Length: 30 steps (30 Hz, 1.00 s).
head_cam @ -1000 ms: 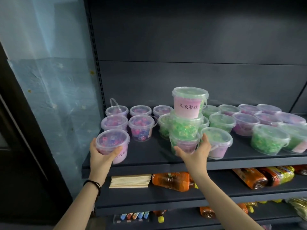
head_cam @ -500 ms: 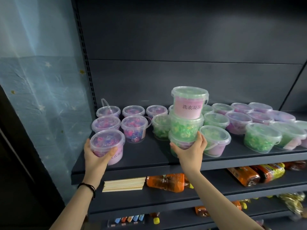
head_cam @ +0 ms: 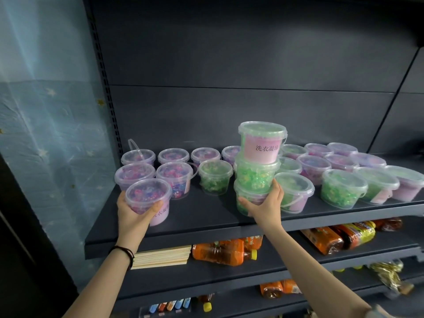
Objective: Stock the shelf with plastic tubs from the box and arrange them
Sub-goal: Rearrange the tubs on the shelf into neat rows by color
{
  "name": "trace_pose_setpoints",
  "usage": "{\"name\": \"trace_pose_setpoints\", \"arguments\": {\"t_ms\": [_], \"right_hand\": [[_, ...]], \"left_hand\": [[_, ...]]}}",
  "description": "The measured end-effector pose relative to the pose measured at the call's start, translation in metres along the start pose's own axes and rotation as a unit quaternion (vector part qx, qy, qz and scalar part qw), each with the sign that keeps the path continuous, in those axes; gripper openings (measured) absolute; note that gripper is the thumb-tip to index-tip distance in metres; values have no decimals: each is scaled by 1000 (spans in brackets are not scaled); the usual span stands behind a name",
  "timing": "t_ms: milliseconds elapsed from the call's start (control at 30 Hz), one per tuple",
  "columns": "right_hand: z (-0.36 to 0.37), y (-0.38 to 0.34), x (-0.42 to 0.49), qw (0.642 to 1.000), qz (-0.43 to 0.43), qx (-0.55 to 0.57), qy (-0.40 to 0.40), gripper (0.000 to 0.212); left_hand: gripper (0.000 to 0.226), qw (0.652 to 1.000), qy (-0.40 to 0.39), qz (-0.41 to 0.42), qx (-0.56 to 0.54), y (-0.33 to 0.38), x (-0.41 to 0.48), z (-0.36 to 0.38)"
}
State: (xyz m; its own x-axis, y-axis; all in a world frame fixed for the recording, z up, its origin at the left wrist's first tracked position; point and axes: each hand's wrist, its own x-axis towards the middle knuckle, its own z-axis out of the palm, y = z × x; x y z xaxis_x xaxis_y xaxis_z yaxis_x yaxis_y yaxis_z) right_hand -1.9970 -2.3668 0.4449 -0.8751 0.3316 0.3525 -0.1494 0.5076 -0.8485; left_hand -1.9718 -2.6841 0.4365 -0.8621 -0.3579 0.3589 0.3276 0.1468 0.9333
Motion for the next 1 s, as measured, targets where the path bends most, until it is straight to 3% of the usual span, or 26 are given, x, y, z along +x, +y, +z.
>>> {"name": "trace_pose_setpoints", "arguments": {"t_ms": [367,500,567,633,733,800,867,1000], "right_hand": [[-10,8,0,999,-24,-9,-43,114],[-9,7,-1,999,-19,-8,-39,113],[-10,6,-1,999,-21,-8,-41,113],[-14,6,-2,999,-22,-1,-45,111],[-22,4,-5,998,-38,6,-42,102],[-37,6,-5,999,-40,-3,-28,92],[-57,9,-1,999,-32,3,-20,76],[-107,22,22,998,-51,37,-16,46]], "left_hand": [[93,990,134,4,53,-5,-10,-31],[103,994,97,-17,52,-3,-6,-37],[117,994,80,-34,66,-4,-5,-39],[133,984,126,-42,116,1,-11,-38],[108,944,225,89,224,15,-33,-22],[83,938,194,168,234,25,-43,7],[71,962,94,158,200,32,-49,48],[90,986,-79,60,133,45,-59,145]]}}
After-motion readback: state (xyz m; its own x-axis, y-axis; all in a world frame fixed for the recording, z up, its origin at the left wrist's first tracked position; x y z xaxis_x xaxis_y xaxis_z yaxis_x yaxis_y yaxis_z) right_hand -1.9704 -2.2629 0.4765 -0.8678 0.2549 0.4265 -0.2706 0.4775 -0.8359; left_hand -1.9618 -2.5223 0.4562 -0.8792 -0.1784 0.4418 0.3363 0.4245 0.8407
